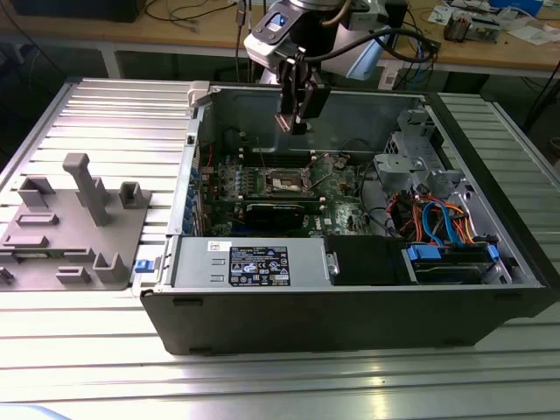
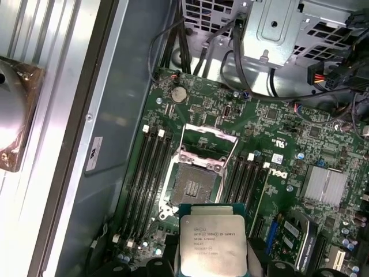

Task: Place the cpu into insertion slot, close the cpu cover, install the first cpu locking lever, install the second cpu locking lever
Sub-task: 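Place the cpu into insertion slot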

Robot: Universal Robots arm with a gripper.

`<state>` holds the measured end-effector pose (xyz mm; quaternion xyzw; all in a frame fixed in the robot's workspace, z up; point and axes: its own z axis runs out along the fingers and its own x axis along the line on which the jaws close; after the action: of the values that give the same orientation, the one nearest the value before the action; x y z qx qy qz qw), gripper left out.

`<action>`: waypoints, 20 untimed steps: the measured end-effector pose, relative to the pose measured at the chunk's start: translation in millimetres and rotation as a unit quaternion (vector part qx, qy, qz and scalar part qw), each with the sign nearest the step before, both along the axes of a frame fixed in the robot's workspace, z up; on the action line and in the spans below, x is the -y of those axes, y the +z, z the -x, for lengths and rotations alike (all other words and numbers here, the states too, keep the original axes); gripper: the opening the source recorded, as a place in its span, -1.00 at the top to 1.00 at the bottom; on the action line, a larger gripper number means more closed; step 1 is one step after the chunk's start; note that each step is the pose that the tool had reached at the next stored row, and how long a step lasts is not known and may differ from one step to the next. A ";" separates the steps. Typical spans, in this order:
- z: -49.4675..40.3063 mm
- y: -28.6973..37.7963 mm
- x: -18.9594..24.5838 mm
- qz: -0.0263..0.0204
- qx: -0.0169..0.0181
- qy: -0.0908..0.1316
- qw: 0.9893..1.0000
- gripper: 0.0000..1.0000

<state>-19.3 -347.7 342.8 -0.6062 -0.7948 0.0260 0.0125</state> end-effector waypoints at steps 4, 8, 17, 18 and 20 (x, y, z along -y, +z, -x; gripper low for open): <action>-0.1 -0.3 0.0 0.000 0.000 -0.006 1.000 -0.08; -0.2 -0.5 0.0 0.000 0.000 -0.010 1.000 -0.08; -0.2 -0.7 0.0 0.000 0.000 -0.017 1.000 -0.08; -0.2 -0.7 0.0 0.000 0.000 -0.018 1.000 -0.08; -0.2 -0.7 0.0 0.000 0.000 -0.019 1.000 -0.08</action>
<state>-19.1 -347.7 342.1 -0.6215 -0.7829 0.0258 0.0130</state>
